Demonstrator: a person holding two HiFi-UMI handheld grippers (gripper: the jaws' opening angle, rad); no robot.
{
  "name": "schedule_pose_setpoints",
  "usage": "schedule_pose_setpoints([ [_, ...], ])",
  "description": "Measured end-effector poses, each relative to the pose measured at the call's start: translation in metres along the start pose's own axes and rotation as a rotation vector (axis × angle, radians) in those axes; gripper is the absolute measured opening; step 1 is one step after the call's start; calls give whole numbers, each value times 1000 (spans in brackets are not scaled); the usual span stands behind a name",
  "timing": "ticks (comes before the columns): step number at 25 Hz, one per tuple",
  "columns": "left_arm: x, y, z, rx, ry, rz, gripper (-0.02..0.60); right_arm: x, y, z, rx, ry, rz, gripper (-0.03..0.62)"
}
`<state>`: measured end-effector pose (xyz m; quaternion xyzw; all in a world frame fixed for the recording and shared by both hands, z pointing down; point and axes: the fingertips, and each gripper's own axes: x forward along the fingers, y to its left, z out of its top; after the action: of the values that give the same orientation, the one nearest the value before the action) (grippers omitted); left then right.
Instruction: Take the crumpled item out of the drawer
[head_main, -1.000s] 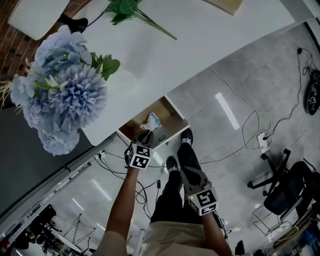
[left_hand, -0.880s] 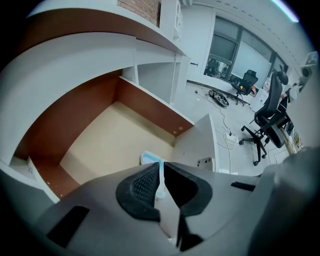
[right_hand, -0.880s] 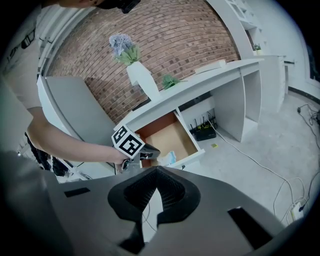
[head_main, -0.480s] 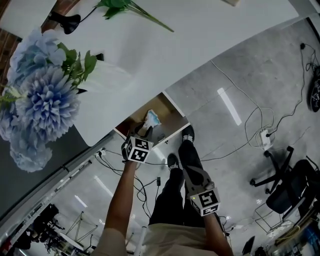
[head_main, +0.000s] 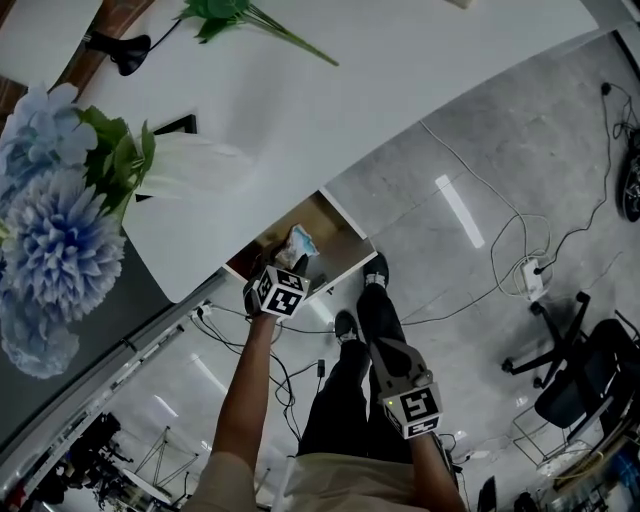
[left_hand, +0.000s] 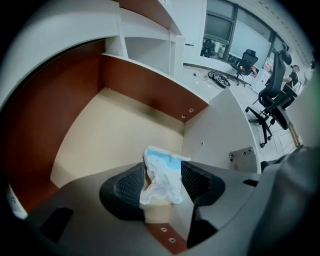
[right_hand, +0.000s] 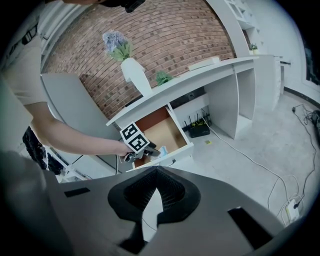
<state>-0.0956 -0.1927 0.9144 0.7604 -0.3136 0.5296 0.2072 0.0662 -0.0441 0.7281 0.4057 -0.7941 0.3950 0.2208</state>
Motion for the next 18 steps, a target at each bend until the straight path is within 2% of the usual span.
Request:
schedule_pose_setpoints([
  [7, 20, 1, -2, 68, 43, 11, 242, -1, -9, -5, -3, 3, -12, 25],
  [12, 31, -2, -11, 65, 87, -6, 242, 1, -12, 2, -31, 12, 0, 25],
  [18, 38, 2, -12, 51, 110, 13, 177, 3, -15, 8, -36, 9, -2, 25],
])
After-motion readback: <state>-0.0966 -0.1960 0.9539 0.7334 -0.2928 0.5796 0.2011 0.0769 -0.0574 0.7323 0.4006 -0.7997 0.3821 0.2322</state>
